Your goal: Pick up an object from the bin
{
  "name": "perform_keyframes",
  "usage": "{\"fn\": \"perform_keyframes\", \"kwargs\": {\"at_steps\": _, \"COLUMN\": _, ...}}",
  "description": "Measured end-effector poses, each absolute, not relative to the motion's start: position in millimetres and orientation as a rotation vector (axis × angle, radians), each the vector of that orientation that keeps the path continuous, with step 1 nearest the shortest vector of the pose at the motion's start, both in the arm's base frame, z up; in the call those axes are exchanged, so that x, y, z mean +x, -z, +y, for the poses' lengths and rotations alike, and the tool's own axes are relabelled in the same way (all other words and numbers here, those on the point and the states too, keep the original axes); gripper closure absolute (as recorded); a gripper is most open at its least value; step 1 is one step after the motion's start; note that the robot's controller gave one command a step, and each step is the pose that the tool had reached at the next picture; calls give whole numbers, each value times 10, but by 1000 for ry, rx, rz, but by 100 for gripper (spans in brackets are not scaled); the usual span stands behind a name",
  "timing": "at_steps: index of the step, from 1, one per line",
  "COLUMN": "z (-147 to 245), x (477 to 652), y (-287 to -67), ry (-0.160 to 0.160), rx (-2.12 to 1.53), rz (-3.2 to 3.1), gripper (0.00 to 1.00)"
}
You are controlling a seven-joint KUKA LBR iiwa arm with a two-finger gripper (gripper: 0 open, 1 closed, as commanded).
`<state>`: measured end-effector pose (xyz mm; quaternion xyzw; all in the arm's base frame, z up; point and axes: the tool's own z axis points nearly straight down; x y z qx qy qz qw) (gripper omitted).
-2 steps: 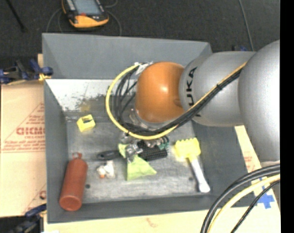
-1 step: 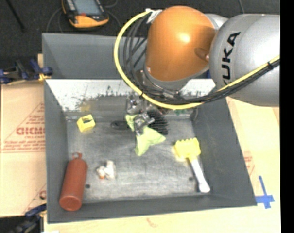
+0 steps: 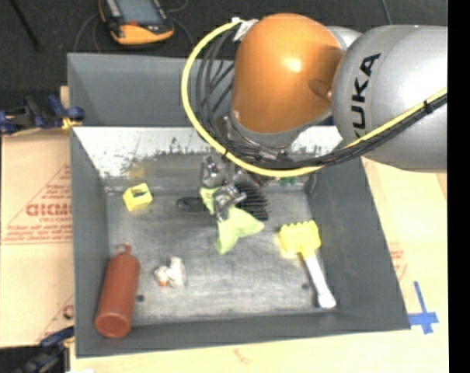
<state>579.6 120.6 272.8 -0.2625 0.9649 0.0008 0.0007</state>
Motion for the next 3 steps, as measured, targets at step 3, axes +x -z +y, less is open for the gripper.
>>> {"fn": "perform_keyframes", "kwargs": {"at_steps": 3, "z": 1571, "x": 5505, "y": -2316, "ry": -2, "rx": -411, "rz": 3114, "gripper": 100}}
